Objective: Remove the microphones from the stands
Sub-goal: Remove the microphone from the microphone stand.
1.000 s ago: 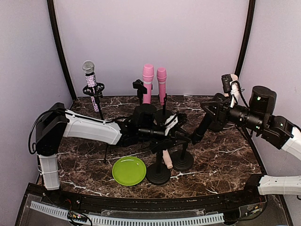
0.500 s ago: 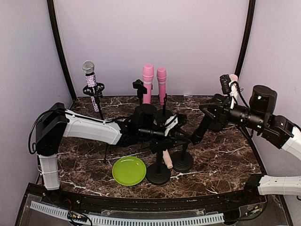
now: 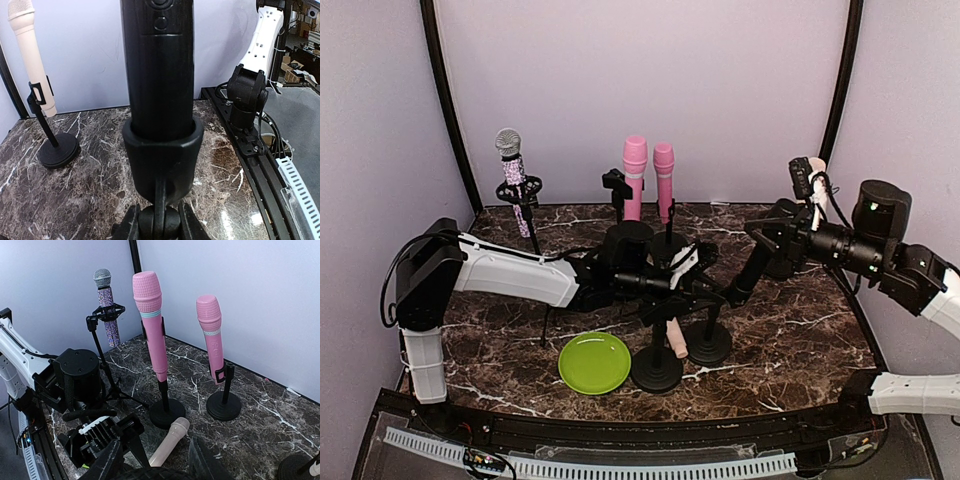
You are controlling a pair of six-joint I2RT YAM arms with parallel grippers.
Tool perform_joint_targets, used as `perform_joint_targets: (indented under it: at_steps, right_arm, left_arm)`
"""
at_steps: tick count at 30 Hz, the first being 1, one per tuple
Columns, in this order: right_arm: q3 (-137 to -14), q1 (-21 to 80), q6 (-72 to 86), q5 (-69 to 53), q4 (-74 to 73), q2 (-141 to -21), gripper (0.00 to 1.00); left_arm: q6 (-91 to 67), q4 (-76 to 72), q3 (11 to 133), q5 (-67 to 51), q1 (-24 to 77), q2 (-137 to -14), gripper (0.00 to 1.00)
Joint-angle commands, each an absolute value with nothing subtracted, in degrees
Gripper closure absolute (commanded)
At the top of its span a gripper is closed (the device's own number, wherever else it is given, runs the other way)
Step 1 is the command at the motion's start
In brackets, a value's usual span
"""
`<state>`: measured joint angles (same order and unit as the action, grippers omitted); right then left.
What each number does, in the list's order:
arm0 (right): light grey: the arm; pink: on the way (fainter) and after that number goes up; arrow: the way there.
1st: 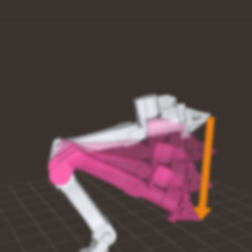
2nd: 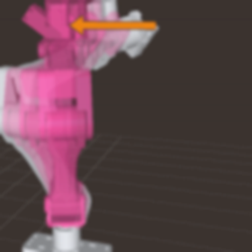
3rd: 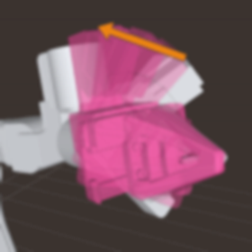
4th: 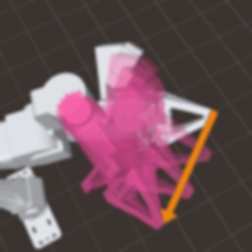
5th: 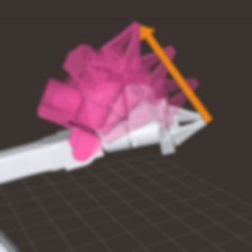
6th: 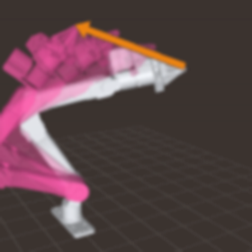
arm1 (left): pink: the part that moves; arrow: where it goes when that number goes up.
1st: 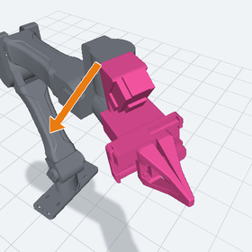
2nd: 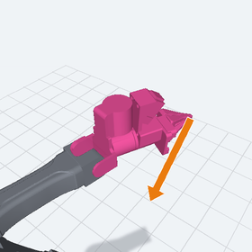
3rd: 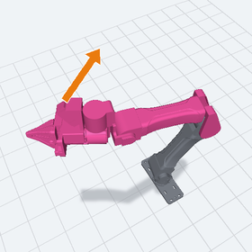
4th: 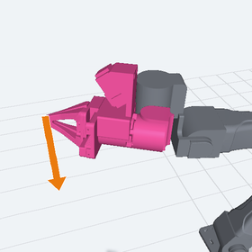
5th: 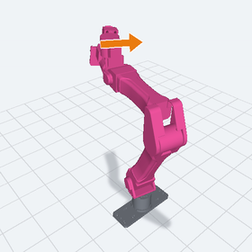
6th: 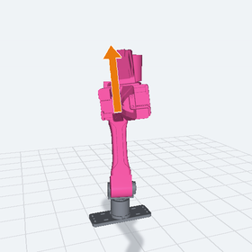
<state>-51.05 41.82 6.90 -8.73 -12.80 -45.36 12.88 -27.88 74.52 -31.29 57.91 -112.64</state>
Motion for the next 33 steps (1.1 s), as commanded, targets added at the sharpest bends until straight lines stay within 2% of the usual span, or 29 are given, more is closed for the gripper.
perform_joint_targets:
  at_steps: [1, 12, 33]
  right_arm:
    - [-57.24, 41.66, 8.42, -6.30, -2.20, -42.87, 0.86]
    - [-60.64, 41.66, 12.89, 9.73, -8.96, -46.91, 0.87]
    - [-59.42, 41.66, 14.60, 17.80, -8.28, -46.54, 0.85]
  left_arm:
    - [14.28, -23.03, 73.13, -30.30, 57.13, -114.06, 1.00]
    - [14.24, -23.11, 73.13, -30.25, 57.14, -114.01, 1.00]
    - [9.65, -20.86, 76.30, -33.90, 60.26, -112.05, 1.00]
